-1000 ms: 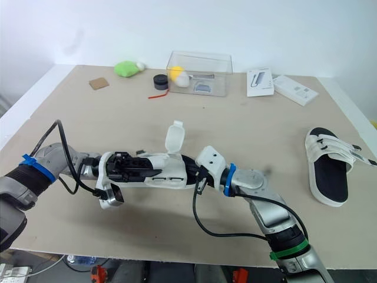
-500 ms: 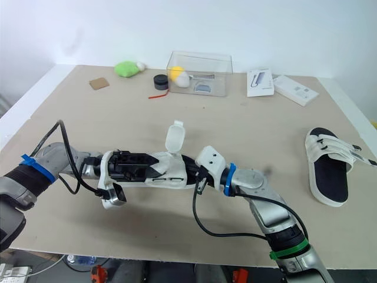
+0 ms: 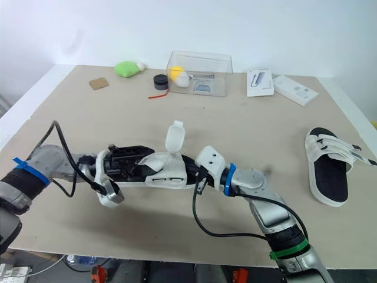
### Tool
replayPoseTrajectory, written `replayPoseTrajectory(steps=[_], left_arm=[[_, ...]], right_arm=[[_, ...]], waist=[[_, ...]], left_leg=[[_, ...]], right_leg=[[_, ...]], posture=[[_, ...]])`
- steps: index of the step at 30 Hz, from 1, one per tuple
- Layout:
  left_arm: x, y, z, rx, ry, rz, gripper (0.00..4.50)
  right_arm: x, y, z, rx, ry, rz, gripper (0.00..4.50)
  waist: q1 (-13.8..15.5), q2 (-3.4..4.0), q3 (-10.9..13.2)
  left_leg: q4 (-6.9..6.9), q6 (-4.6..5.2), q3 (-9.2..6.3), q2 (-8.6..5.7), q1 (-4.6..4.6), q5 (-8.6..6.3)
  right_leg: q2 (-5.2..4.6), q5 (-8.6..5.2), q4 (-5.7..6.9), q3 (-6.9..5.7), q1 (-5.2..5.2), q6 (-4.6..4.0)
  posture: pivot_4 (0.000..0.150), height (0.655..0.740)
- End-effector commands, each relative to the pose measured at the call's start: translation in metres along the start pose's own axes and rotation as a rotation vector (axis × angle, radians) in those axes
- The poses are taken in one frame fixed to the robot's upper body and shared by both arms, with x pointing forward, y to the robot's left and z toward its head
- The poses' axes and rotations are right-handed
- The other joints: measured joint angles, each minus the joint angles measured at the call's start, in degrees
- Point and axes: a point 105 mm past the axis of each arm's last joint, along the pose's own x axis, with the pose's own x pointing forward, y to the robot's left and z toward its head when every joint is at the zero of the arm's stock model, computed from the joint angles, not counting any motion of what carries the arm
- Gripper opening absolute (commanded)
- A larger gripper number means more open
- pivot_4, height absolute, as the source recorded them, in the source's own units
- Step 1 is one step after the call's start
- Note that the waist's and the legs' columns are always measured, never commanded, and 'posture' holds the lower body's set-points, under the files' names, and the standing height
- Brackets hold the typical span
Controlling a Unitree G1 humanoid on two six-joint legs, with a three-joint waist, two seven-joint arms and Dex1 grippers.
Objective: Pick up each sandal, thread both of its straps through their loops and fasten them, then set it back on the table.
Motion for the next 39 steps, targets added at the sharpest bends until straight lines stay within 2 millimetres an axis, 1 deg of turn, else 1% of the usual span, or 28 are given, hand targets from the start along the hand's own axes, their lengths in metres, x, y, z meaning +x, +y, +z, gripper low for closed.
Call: replayPoseTrajectory(steps=[1,3,6,8,10,15,19,22,24,25,26,27,28,29,30,31,32,35,37,38,39], left_arm=[[-0.014,0.005,0.008,-0.182,0.083,0.007,4.44],[-0.018,0.002,0.007,-0.205,0.132,-0.017,4.44],[-0.031,0.0,-0.002,-0.224,0.232,-0.04,4.44],[-0.035,0.0,-0.008,-0.237,0.285,-0.041,4.44],[-0.035,-0.001,-0.01,-0.249,0.305,-0.047,4.44],[-0.036,-0.012,-0.015,-0.265,0.354,-0.07,4.44],[-0.026,-0.012,-0.015,-0.225,0.314,-0.085,4.44],[-0.021,-0.007,-0.015,-0.177,0.282,-0.094,3.39],[-0.018,0.001,-0.016,-0.132,0.258,-0.084,2.45],[-0.017,0.005,-0.017,-0.109,0.25,-0.075,2.3],[-0.017,0.01,-0.018,-0.089,0.245,-0.063,2.0],[-0.016,0.013,-0.018,-0.072,0.242,-0.055,1.83],[-0.016,0.016,-0.018,-0.049,0.233,-0.055,1.24],[-0.015,0.019,-0.018,-0.023,0.223,-0.058,1.11],[-0.014,0.022,-0.017,0.004,0.21,-0.066,0.62],[-0.013,0.023,-0.017,0.022,0.202,-0.072,0.38],[-0.012,0.028,-0.016,0.068,0.182,-0.079,0.18],[-0.007,0.042,-0.013,0.183,0.13,-0.084,0.18],[0.003,0.054,-0.004,0.273,0.06,-0.064,0.18],[0.007,0.057,0.001,0.301,0.023,-0.048,0.18],[0.013,0.056,0.009,0.316,-0.026,-0.04,0.18]], right_arm=[[-0.001,0.001,-0.004,0.007,0.018,0.001,0.0],[0.0,0.001,-0.004,0.007,0.017,0.002,0.0],[0.002,0.001,-0.004,0.009,0.012,0.011,0.0],[0.004,0.003,-0.004,0.008,0.008,0.018,0.0],[0.005,0.005,-0.004,0.007,0.007,0.024,0.0],[0.006,0.004,-0.002,0.002,0.003,0.026,0.0],[0.005,0.005,-0.003,0.0,0.005,0.027,0.0],[0.005,0.004,-0.003,0.0,0.005,0.025,0.0],[0.005,0.003,-0.003,-0.002,0.004,0.021,0.0],[0.004,0.003,-0.002,-0.003,0.004,0.02,0.0],[0.004,0.002,-0.002,-0.004,0.003,0.018,0.0],[0.004,0.002,-0.002,-0.004,0.003,0.017,0.0],[0.004,0.002,-0.002,-0.004,0.003,0.017,0.0],[0.004,0.002,-0.002,-0.005,0.003,0.017,0.0],[0.004,0.002,-0.002,-0.005,0.003,0.018,0.0],[0.005,0.002,-0.002,-0.005,0.003,0.018,0.0],[0.005,0.002,-0.002,-0.005,0.002,0.019,0.0],[0.005,0.001,-0.001,-0.012,0.002,0.021,0.0],[0.006,0.0,0.0,-0.015,0.001,0.022,0.0],[0.006,0.0,0.0,-0.016,0.0,0.023,0.0],[0.007,0.0,0.0,-0.016,0.0,0.024,0.0]], waist=[[0.0,0.0,0.0],[0.0,0.0,0.0],[0.0,-0.02,0.0],[0.0,-0.02,0.0],[0.0,-0.02,0.0],[-0.1,-0.02,0.0],[-0.1,-0.03,0.0],[-0.1,-0.04,0.0],[-0.1,-0.03,0.0],[-0.1,-0.03,0.0],[-0.1,-0.03,0.0],[-0.1,-0.03,0.0],[-0.1,-0.03,0.0],[-0.1,-0.03,0.0],[-0.1,-0.03,0.0],[0.0,-0.04,0.0],[0.0,-0.04,0.0],[0.0,-0.04,0.0],[0.0,-0.04,0.0],[0.0,-0.04,0.0],[0.0,-0.05,0.0]], left_leg=[[-0.01,0.0,0.01,0.0,0.0,0.0],[-0.01,0.0,0.03,0.0,-0.01,0.0],[-0.01,0.0,0.04,0.01,0.0,0.0],[0.01,0.03,0.05,0.02,0.0,0.04],[0.01,0.03,0.05,0.03,0.01,0.05],[0.0,0.03,0.11,0.1,0.04,0.06],[0.0,0.03,0.11,0.12,0.05,0.05],[0.0,0.03,0.14,0.12,0.05,0.05],[-0.01,0.03,0.14,0.12,0.05,0.05],[-0.01,0.03,0.14,0.12,0.05,0.05],[-0.01,0.03,0.15,0.12,0.05,0.05],[-0.01,0.03,0.15,0.12,0.04,0.05],[-0.01,0.03,0.15,0.12,0.03,0.05],[-0.01,0.03,0.15,0.12,0.03,0.05],[-0.01,0.03,0.15,0.12,0.03,0.05],[-0.01,0.03,0.15,0.13,0.03,0.05],[-0.01,0.03,0.15,0.13,0.03,0.05],[-0.01,0.03,0.19,0.12,0.04,0.05],[-0.02,0.03,0.19,0.12,0.04,0.05],[-0.02,0.03,0.19,0.13,0.04,0.05],[-0.02,0.03,0.19,0.13,0.03,0.05]], right_leg=[[-0.01,-0.02,0.0,0.01,0.0,-0.03],[-0.02,-0.02,0.0,0.01,0.01,-0.06],[-0.01,0.01,0.01,0.01,0.01,-0.13],[0.0,0.05,0.02,0.01,0.01,-0.18],[0.0,0.06,0.03,0.0,0.01,-0.2],[0.05,0.07,0.03,0.01,-0.01,-0.21],[0.06,0.07,0.04,0.0,-0.02,-0.22],[0.06,0.08,0.04,0.01,-0.02,-0.23],[0.05,0.08,0.04,0.01,-0.03,-0.23],[0.05,0.08,0.04,0.01,-0.03,-0.23],[0.05,0.08,0.04,0.01,-0.04,-0.23],[0.05,0.08,0.04,0.01,-0.04,-0.23],[0.05,0.08,0.04,0.01,-0.05,-0.23],[0.06,0.08,0.04,0.01,-0.05,-0.23],[0.06,0.08,0.04,0.01,-0.05,-0.23],[0.06,0.08,0.04,0.01,-0.06,-0.23],[0.05,0.08,0.04,0.01,-0.05,-0.23],[0.03,0.08,0.03,0.02,-0.04,-0.21],[0.04,0.09,0.04,0.02,-0.04,-0.21],[0.05,0.09,0.04,0.01,-0.05,-0.2],[0.04,0.1,0.03,0.01,-0.04,-0.19]], posture=[[0.15,0.74],[0.15,0.74],[0.15,0.74],[0.15,0.74],[0.15,0.74],[0.15,0.74],[0.15,0.74],[0.15,0.74],[0.15,0.74],[0.15,0.74],[0.15,0.74],[0.15,0.74],[0.15,0.74],[0.15,0.74],[0.15,0.74],[0.15,0.74],[0.15,0.74],[0.15,0.74],[0.15,0.74],[0.15,0.74],[0.15,0.74]])
